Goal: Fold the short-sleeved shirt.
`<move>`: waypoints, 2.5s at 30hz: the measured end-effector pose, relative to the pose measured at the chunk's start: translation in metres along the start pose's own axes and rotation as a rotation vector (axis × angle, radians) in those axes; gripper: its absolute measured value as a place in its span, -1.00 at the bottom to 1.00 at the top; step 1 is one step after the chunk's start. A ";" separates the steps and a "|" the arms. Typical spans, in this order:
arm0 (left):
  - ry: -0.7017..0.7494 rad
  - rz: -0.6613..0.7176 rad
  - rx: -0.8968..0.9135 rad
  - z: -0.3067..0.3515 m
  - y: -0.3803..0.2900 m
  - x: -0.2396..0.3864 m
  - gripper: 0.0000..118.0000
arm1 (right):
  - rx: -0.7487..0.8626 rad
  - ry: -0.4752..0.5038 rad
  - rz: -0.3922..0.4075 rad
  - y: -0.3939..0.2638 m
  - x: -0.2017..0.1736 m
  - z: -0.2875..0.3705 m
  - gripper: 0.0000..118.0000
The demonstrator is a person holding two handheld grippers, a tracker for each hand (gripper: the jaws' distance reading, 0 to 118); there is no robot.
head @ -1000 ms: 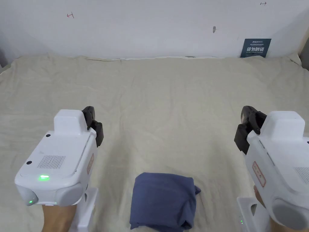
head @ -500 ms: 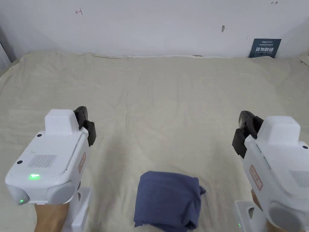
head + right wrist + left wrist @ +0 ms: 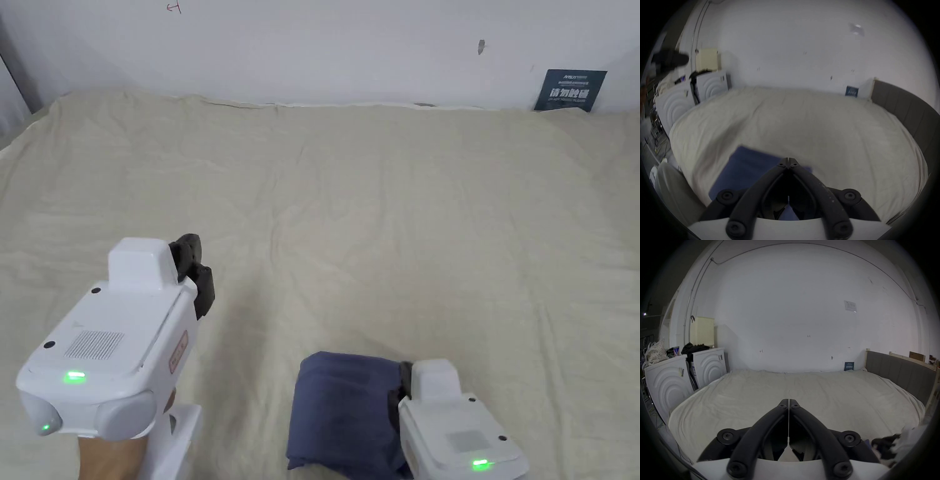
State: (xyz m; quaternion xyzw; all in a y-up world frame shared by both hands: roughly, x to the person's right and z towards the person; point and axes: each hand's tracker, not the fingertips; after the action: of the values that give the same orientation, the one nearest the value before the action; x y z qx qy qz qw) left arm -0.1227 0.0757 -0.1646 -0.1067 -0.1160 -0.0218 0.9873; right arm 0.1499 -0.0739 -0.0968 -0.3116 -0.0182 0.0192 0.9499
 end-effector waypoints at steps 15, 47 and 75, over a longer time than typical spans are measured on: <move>-0.293 0.313 -0.718 -0.068 -0.099 0.018 0.69 | -0.172 0.018 -0.100 -0.021 -0.012 -0.030 -0.99; -0.158 0.214 -0.797 -0.133 -0.084 -0.109 -0.62 | 0.057 0.036 -0.104 0.062 -0.002 0.022 -0.98; 0.396 0.150 -0.736 -0.153 -0.048 -0.334 0.87 | 0.143 0.030 -0.065 0.125 -0.027 0.002 -0.98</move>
State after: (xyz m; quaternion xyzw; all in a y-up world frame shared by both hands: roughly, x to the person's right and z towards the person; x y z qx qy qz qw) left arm -0.4163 0.0016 -0.3778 -0.4540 0.0993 -0.0099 0.8854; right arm 0.1199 0.0266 -0.1695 -0.2425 -0.0128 -0.0151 0.9700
